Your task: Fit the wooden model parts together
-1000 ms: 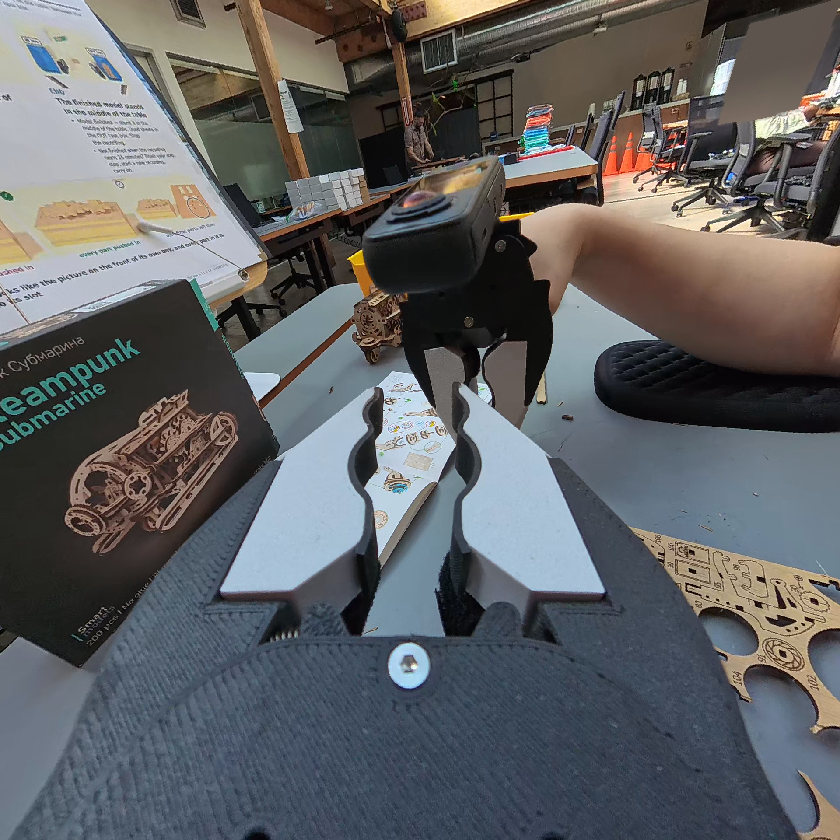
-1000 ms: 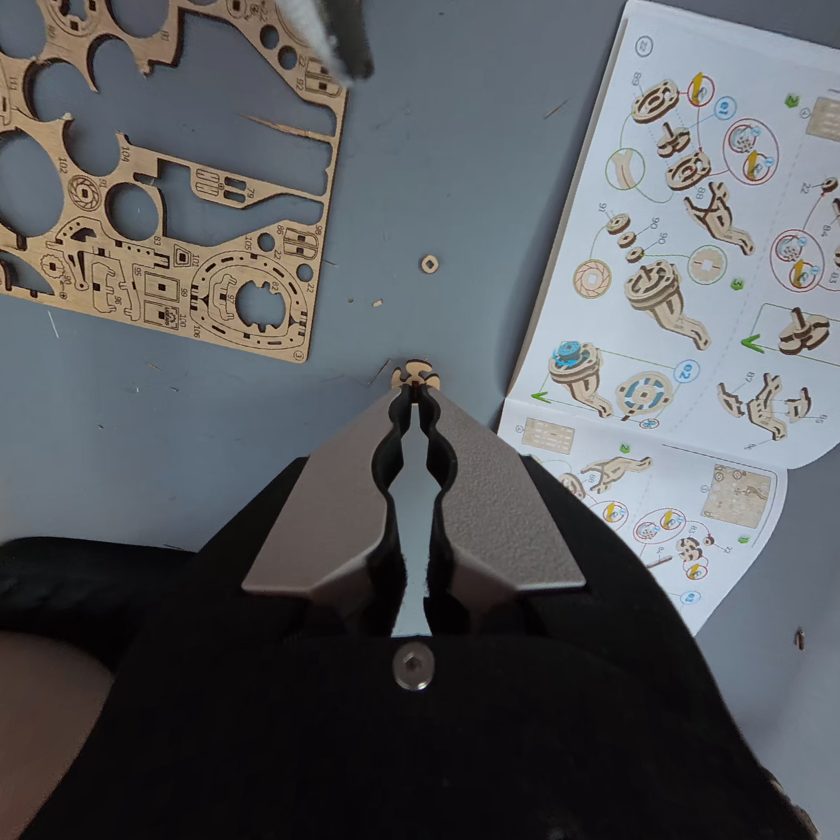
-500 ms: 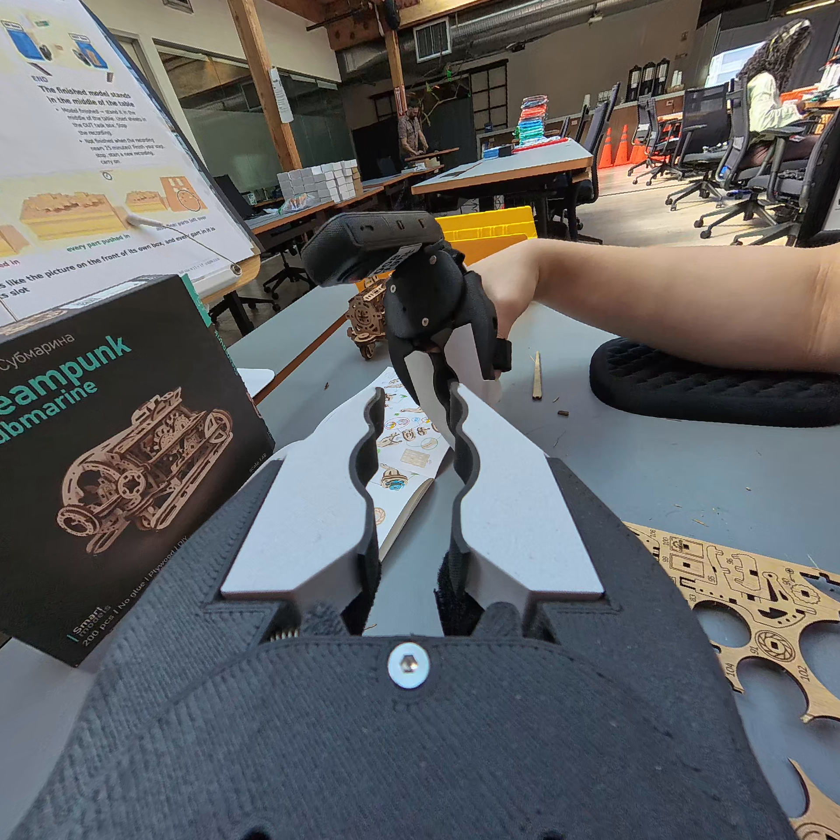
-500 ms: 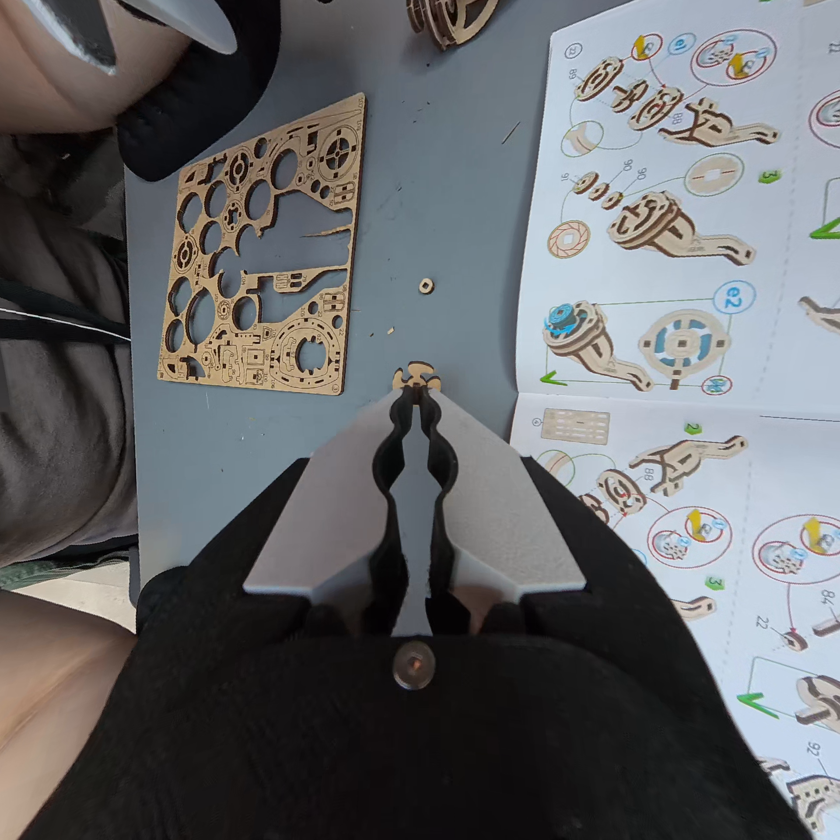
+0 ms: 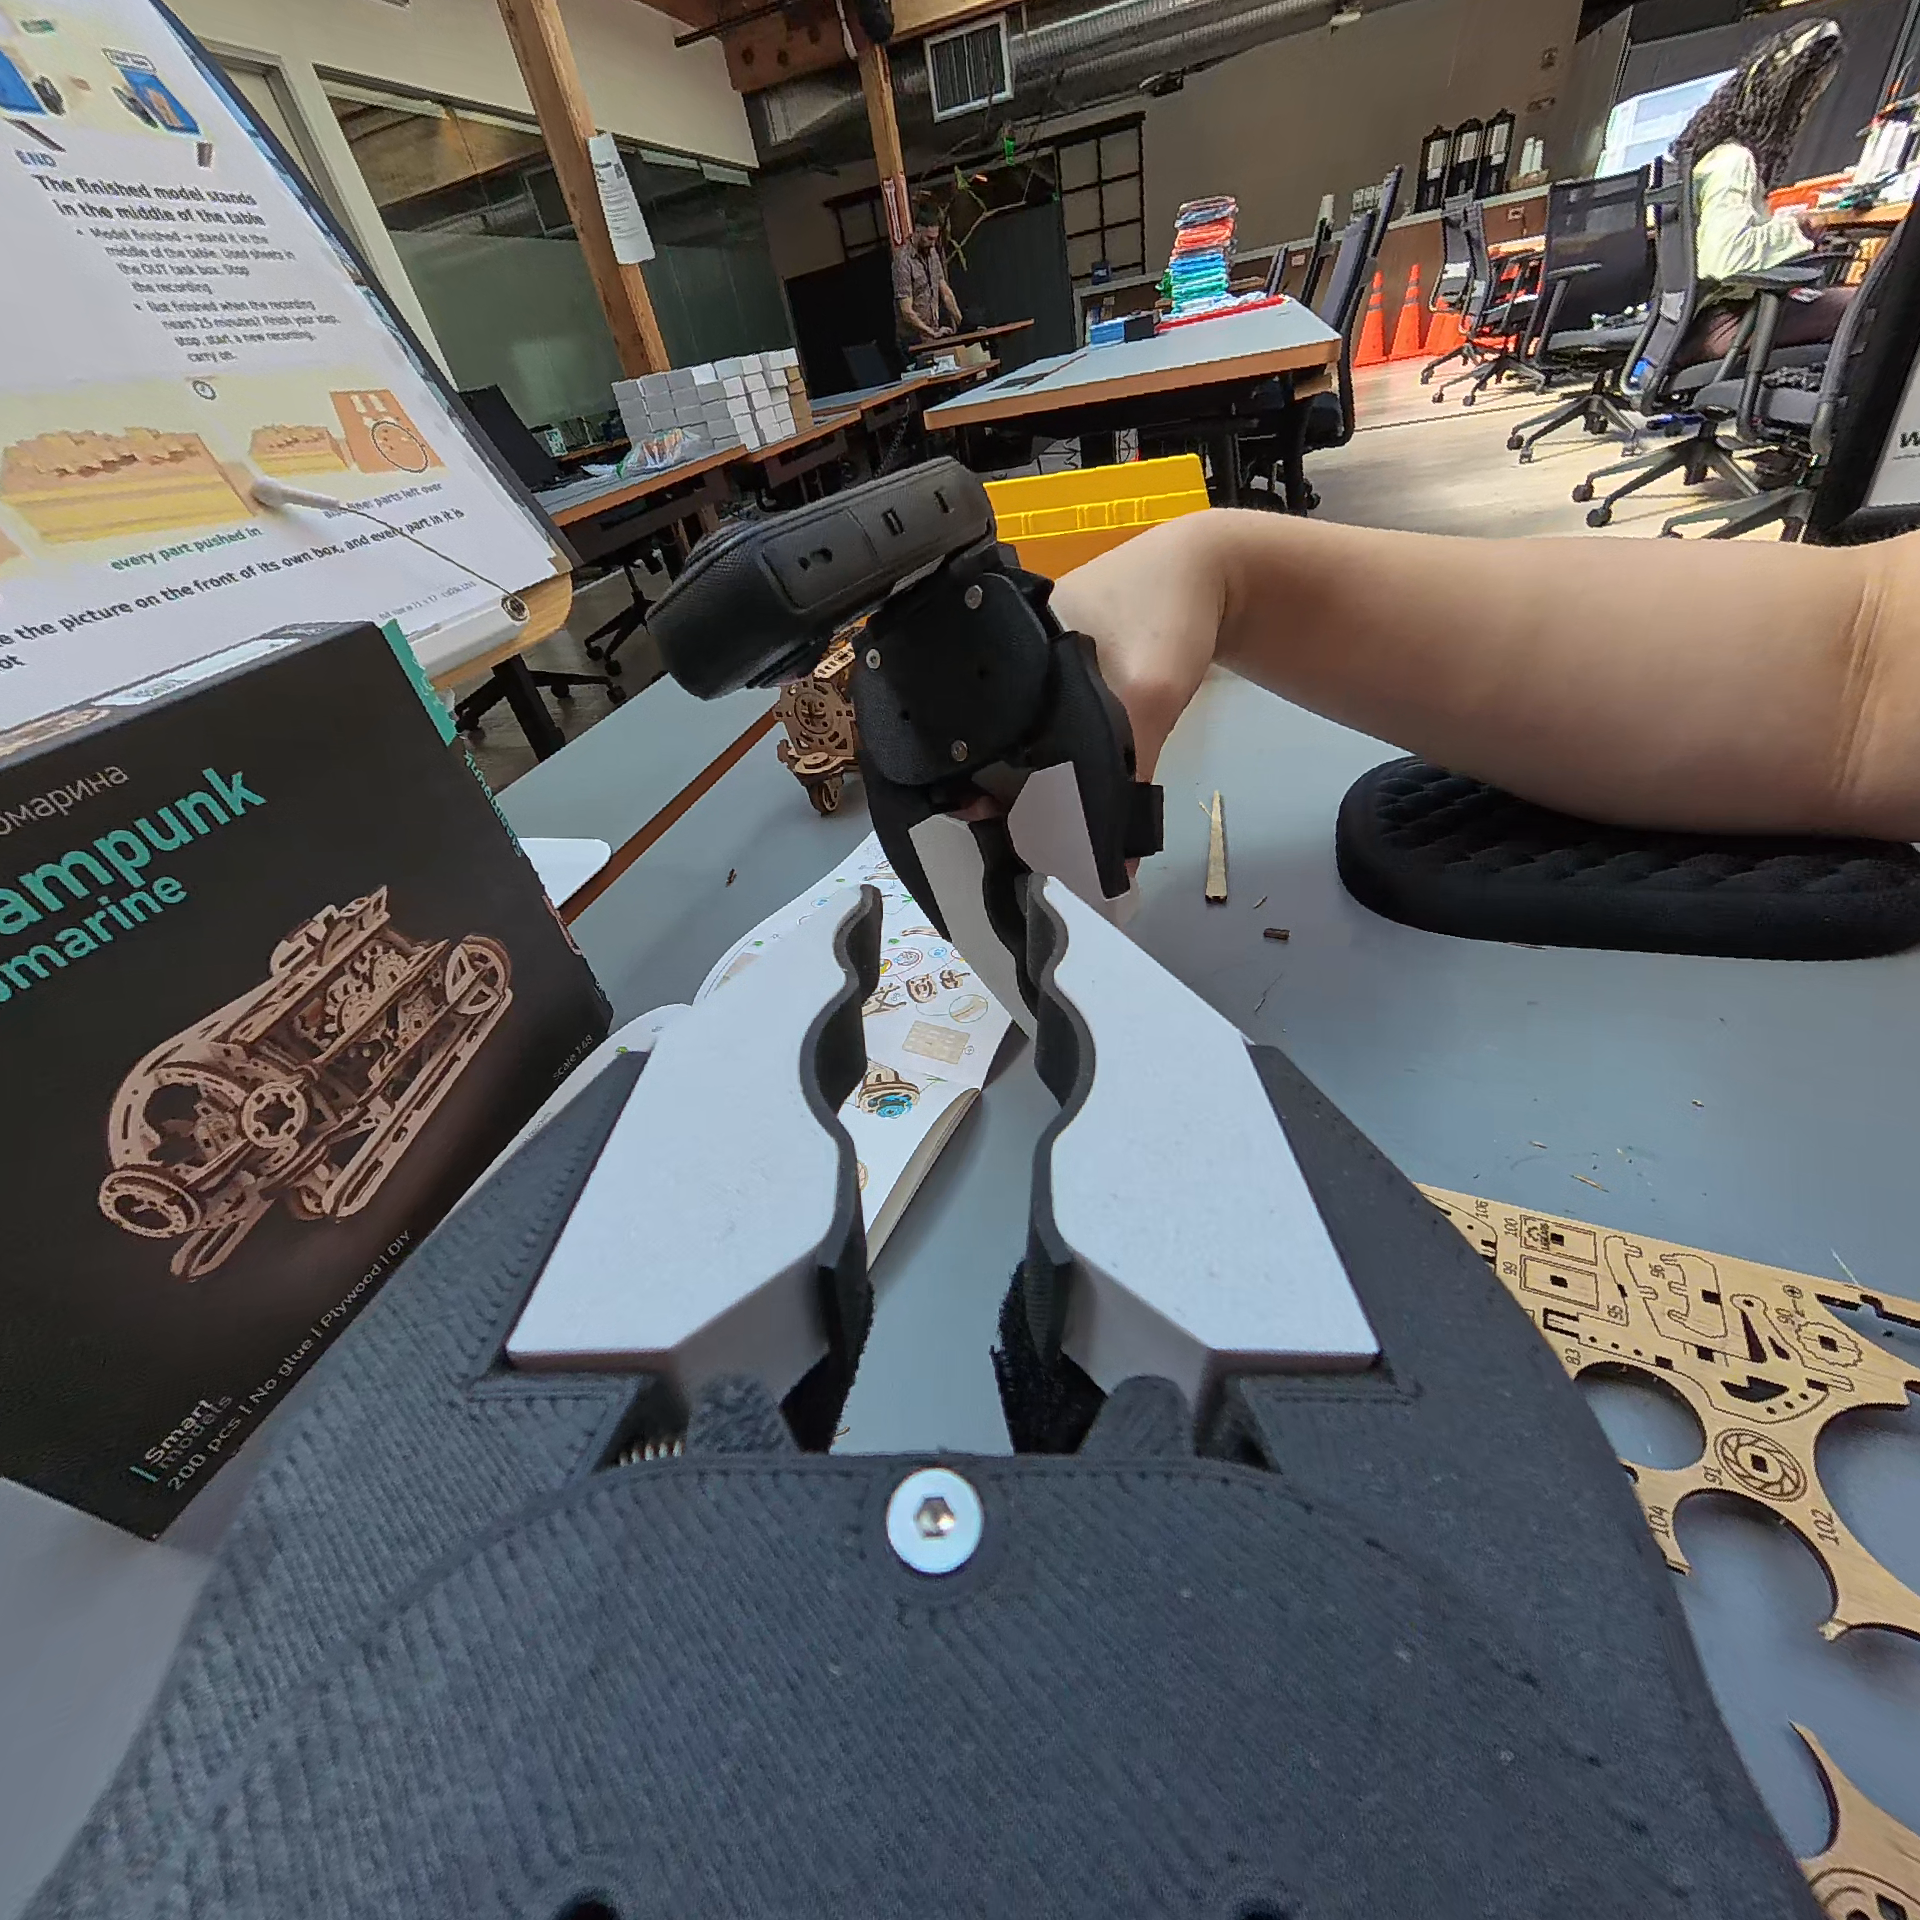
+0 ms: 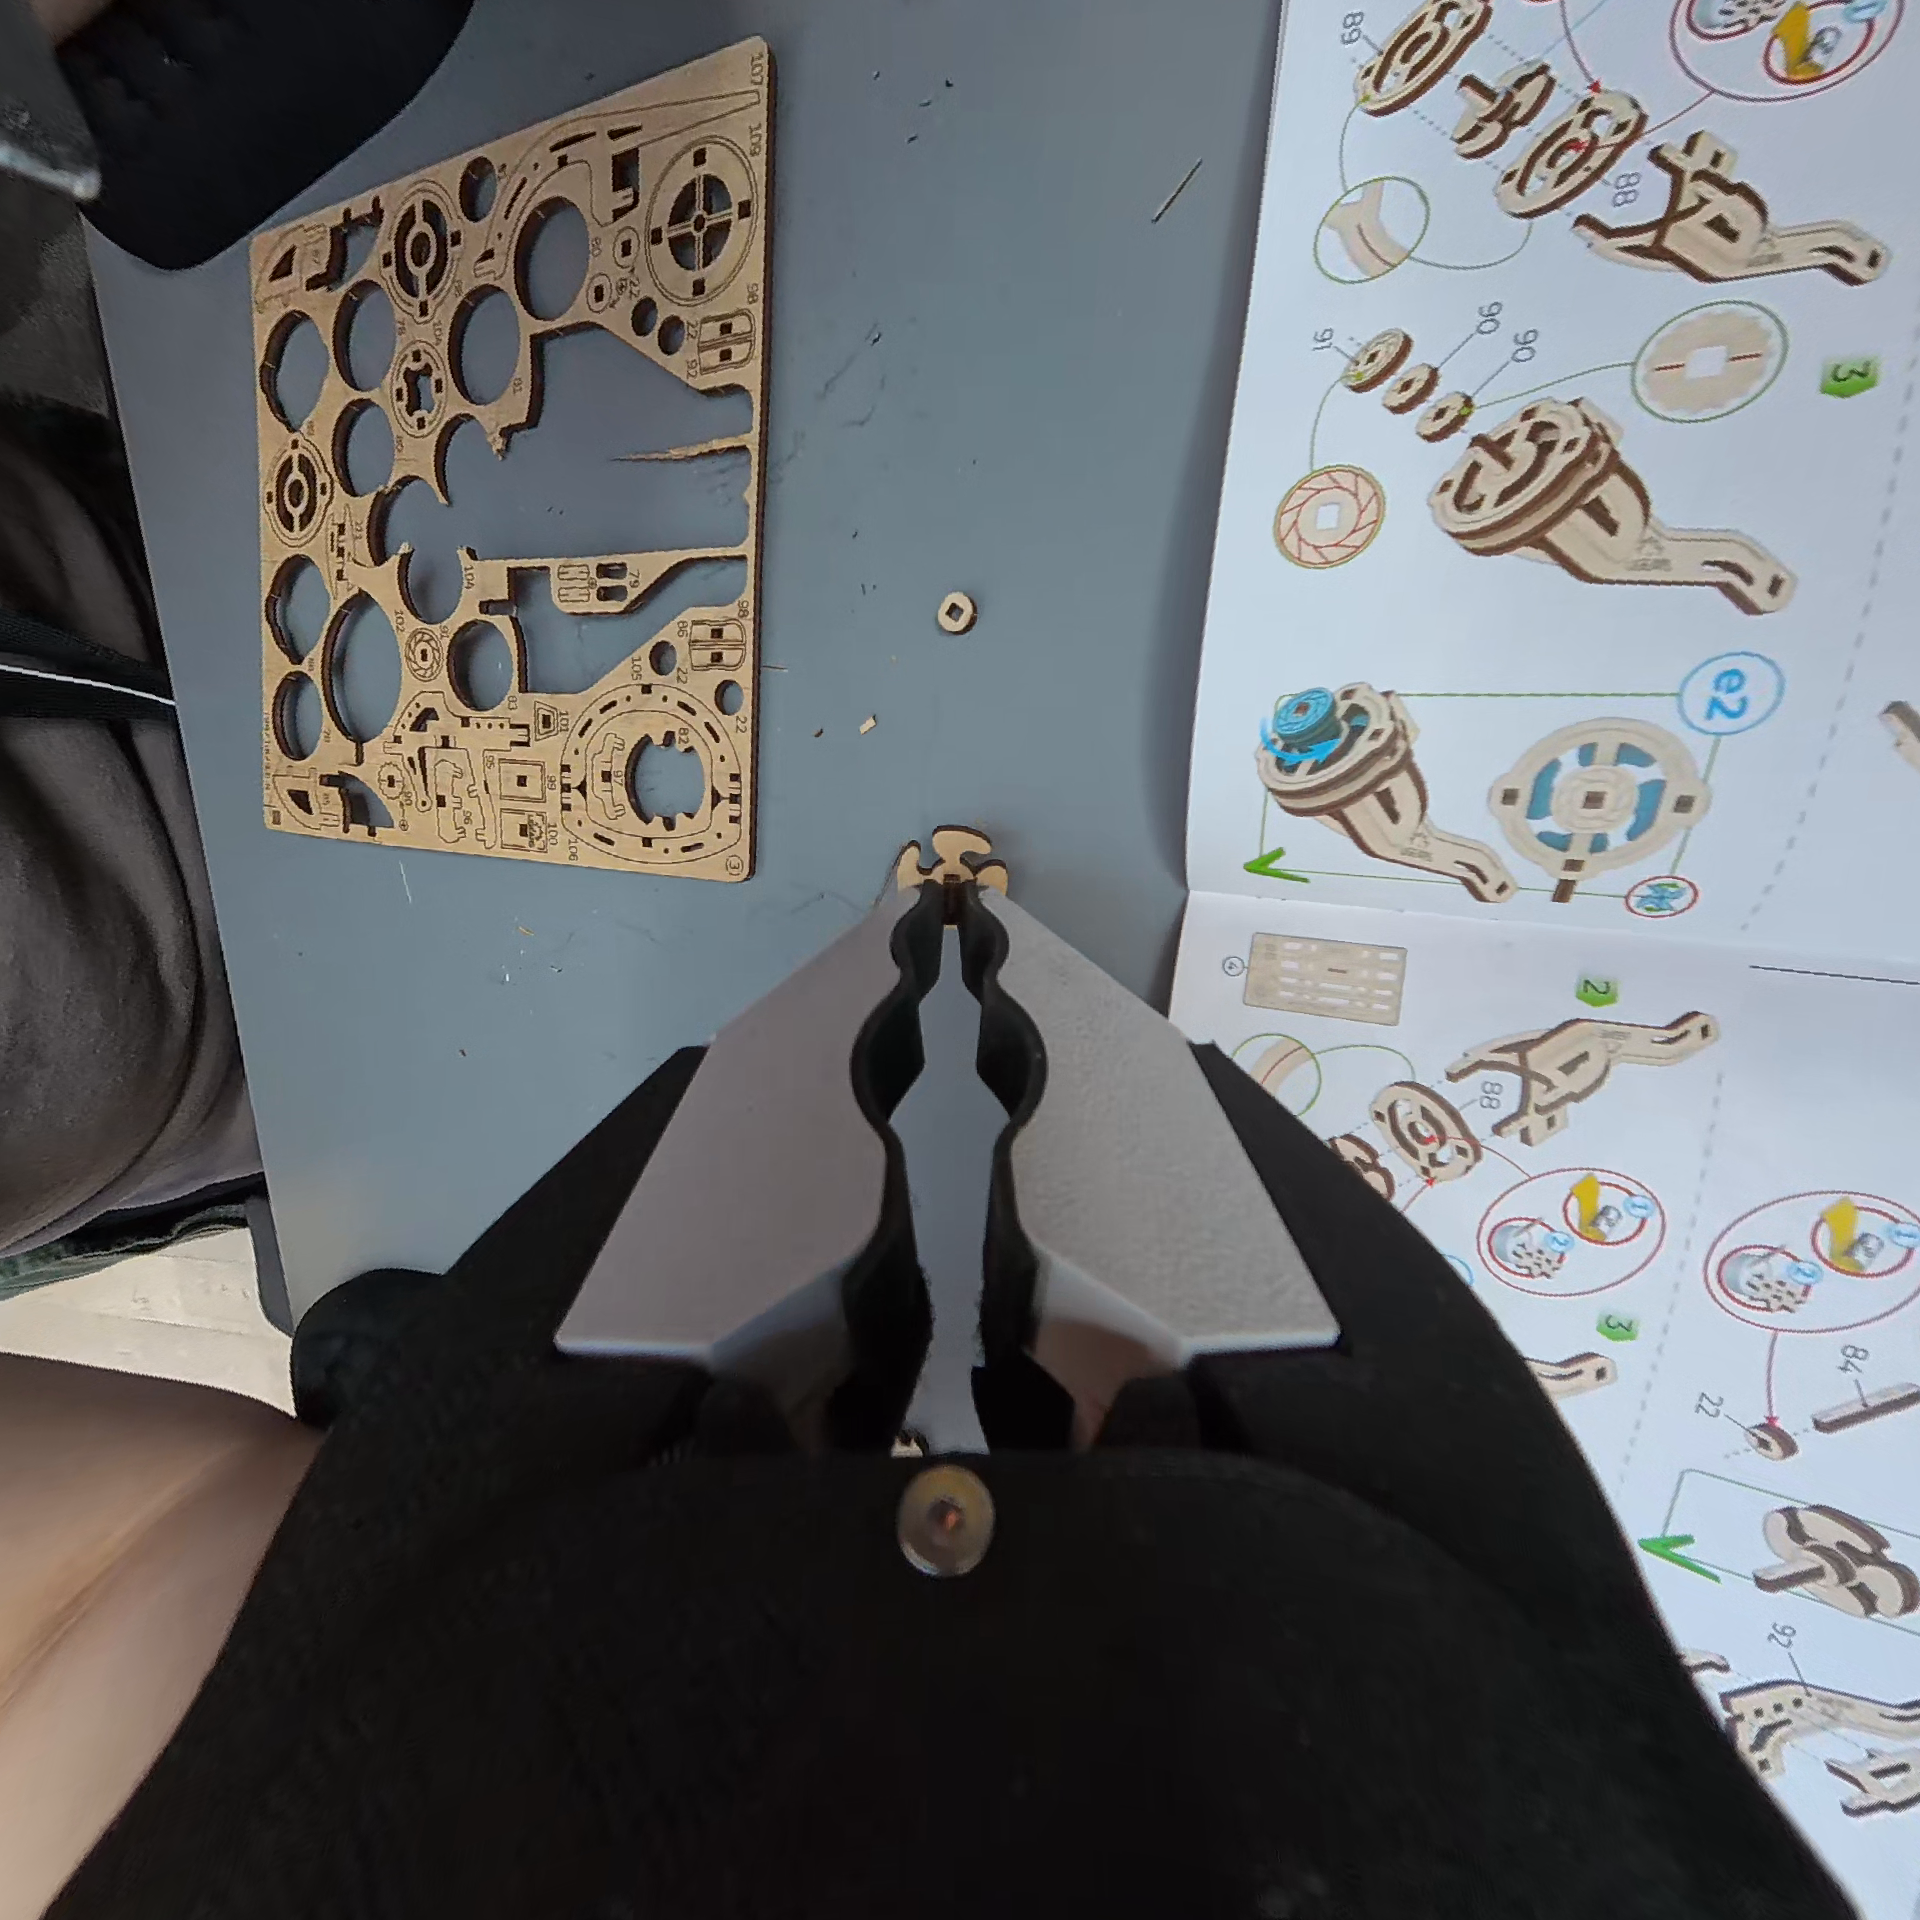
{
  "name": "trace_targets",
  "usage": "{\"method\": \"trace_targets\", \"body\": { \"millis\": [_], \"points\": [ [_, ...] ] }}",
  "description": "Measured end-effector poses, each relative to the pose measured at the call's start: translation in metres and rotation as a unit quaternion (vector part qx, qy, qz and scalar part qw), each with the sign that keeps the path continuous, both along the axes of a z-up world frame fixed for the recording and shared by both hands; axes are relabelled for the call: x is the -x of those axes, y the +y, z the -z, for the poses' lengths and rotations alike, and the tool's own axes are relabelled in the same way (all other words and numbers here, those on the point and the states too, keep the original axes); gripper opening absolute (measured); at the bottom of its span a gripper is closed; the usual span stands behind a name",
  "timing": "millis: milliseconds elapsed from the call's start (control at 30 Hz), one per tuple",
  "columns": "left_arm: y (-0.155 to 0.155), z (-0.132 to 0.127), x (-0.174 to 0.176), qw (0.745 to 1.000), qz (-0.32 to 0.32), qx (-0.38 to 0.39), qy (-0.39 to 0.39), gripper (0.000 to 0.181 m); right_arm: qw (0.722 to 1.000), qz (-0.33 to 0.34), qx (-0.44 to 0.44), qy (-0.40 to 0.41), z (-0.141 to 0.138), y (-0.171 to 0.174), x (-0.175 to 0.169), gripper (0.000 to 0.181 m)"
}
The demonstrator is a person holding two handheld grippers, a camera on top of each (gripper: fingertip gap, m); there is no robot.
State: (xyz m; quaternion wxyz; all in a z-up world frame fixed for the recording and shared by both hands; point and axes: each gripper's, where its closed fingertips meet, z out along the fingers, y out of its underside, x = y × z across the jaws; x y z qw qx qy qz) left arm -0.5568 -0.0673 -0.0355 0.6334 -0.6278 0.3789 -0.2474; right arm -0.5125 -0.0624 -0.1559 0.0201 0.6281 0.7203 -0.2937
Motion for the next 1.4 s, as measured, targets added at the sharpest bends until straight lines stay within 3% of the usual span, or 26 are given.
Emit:
{"method": "trace_targets", "body": {
  "millis": [400,833,1400],
  "points": [
    [-0.0002,-0.0004,0.0,1.0,0.001,0.0,-0.001,0.026,0.998,-0.008,-0.06,-0.036,0.0012,0.0003,-0.0002,0.002],
    [-0.0001,-0.0017,0.0015,1.0,-0.001,-0.001,-0.004,0.026,0.963,-0.034,-0.241,-0.117,0.0025,0.0003,0.0001,0.002],
    [-0.0007,0.0008,-0.0006,1.0,0.002,0.004,-0.002,0.026,0.946,-0.043,-0.29,-0.136,0.0033,-0.0004,0.0009,0.001]
  ]
}}
